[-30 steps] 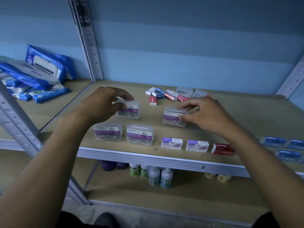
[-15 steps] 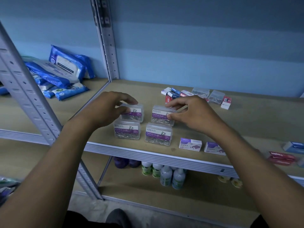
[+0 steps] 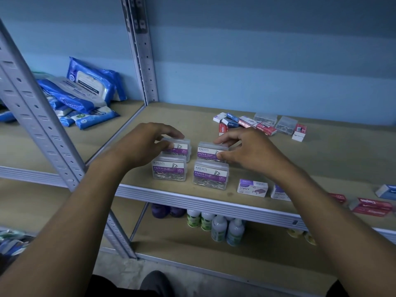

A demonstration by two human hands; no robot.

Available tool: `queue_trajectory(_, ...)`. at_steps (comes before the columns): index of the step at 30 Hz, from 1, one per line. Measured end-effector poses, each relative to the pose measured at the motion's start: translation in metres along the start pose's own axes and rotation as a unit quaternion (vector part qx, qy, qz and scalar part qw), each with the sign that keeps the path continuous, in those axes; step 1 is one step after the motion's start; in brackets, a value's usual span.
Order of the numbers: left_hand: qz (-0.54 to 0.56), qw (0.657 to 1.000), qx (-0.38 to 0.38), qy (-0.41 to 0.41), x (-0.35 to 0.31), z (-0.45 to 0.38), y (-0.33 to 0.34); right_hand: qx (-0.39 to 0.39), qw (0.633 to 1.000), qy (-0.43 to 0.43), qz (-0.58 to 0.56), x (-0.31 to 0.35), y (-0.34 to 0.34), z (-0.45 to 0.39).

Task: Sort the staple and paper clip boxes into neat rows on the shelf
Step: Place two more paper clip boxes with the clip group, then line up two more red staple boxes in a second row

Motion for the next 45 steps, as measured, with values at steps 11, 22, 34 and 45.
queue_trajectory(11,-0.023,0.998,-0.064,-0.003,-0.017,-0.006,-0.009,-0.023,0.999,0.017,-0.019,-0.012,-0.017,0.003)
queue_trajectory(22,-0.055,0.995,-0.083,0.027,-0.054,-0.04,0.001,-0.046,0.998,0.051,0.002,-0.051,-0.049,0.012)
queue_trajectory(34,-0.034,0.996,-0.047,0.074,-0.084,-0.081,0.028,-0.082,0.99,0.111,0.031,-0.101,-0.086,0.014)
queue_trajectory(45,-0.07,0.995,-0.014,0.064,-0.103,-0.16,0.077,-0.163,0.973,0.132,0.094,-0.151,-0.11,-0.04)
Point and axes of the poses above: each hand's wrist, its own z-axis away from the middle knuckle, its own y-axis out of the palm, x = y × z, the point moved 5 cm from there along -z, towards the middle knuckle, and after that the axes turned 15 degrees about y, right-handed, at the moved point
